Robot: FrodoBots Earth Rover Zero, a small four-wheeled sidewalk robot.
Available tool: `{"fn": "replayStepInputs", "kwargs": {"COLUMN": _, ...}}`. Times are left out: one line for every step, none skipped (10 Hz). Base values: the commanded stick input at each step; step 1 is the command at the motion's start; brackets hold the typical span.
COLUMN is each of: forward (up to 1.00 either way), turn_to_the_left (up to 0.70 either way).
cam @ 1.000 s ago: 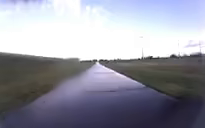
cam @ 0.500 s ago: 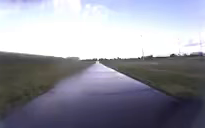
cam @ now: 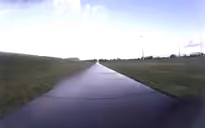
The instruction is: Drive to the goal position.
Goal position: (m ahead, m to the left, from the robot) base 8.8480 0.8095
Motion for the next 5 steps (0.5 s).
{"fn": "replayStepInputs", "kwargs": {"forward": 0.45, "turn_to_the_left": 0.00}}
{"fn": "replayStepInputs", "kwargs": {"forward": 0.45, "turn_to_the_left": 0.00}}
{"fn": "replayStepInputs", "kwargs": {"forward": 0.45, "turn_to_the_left": 0.00}}
{"fn": "replayStepInputs", "kwargs": {"forward": 0.45, "turn_to_the_left": 0.00}}
{"fn": "replayStepInputs", "kwargs": {"forward": 0.45, "turn_to_the_left": 0.00}}
